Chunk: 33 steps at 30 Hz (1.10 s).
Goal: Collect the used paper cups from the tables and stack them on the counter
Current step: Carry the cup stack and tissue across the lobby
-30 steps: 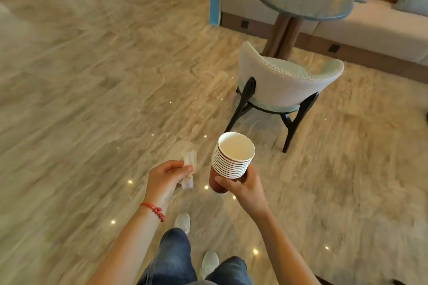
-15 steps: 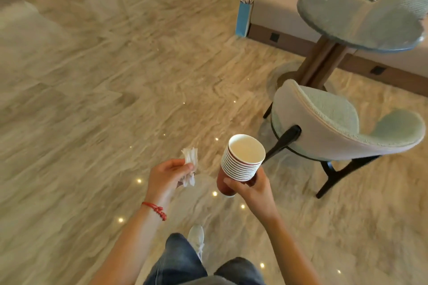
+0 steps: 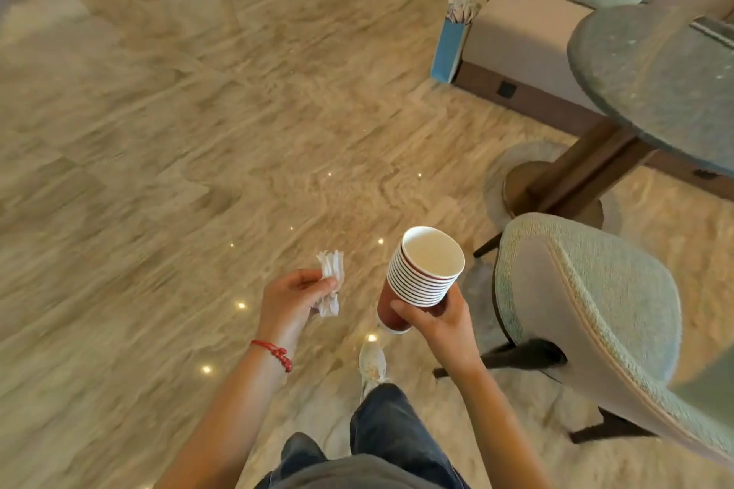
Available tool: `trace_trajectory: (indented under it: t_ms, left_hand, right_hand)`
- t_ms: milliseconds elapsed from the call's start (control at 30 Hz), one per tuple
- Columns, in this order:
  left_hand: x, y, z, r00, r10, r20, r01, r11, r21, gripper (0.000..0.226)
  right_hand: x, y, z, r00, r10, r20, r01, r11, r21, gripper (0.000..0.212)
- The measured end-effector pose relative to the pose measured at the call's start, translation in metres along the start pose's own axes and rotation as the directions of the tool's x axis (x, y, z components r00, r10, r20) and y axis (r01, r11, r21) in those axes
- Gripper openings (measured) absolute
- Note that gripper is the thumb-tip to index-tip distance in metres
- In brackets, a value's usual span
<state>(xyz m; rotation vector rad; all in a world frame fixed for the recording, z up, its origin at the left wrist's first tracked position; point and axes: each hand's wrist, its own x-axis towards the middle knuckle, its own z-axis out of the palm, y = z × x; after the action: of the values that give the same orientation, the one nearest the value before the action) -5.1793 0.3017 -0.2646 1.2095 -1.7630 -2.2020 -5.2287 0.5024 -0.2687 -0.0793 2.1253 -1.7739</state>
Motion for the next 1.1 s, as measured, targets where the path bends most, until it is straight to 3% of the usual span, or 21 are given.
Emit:
trace_trajectory:
  t_ms: [500, 867, 1100]
  left_hand:
    - [0.233, 0.155, 0.077, 0.997, 0.045, -0.063, -0.046, 0.999, -0.022, 0.006]
    - [0.457, 0.298, 0.091, 0.998, 0.049, -0.045, -0.05, 0.999, -0.006, 0.013]
    - [0.579, 0.371, 0.115, 0.999, 0.025, -0.029, -0.025, 0.999, -0.021, 0.009]
  right_hand:
    - [0.297, -0.081, 0.021, 0.995, 0.002, 0.095, -0.001, 1.0, -0.01, 0.062]
    - [0.54, -0.155, 0.089, 0.999, -0.009, 0.032, 0.01, 1.0, -0.023, 0.042]
    - [0.671, -0.193, 0.113, 1.0, 0.003, 0.027, -0.003, 1.0, 0.019, 0.046]
